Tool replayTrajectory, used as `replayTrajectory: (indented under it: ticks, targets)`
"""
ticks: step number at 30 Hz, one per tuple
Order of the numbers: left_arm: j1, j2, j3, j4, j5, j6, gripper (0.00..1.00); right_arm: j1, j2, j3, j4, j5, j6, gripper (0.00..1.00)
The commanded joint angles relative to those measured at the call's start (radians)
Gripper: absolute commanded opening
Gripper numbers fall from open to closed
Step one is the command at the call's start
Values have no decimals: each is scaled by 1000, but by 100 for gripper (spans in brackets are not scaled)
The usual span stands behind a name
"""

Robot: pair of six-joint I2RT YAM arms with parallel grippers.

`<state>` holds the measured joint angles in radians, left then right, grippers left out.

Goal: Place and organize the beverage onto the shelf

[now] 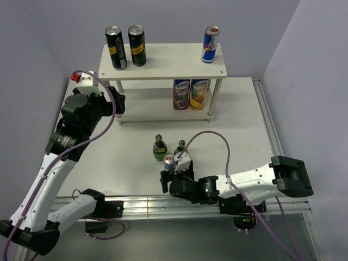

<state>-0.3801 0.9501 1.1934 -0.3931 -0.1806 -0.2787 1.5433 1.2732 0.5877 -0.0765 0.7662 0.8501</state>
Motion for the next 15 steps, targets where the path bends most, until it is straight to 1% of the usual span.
replayTrajectory:
  ticks: [1,2,5,11,15]
  targets:
    - [-3,-36,-17,62,10,-4,99,-81,49,-22,224,-36,-95,100]
    - [-2,-37,-23,63,9,-4,99,-118,87,-16,259,-56,-108,100]
    - [-3,-37,-29,66,9,-4,99,-161,162,17,302,-57,-144,100]
    - [-3,-42,-35,71,9,-5,99,-198,287,66,365,-47,-178,100]
    - [-2,-47,-51,82,13,-5,99,-210,313,55,414,-16,-178,100]
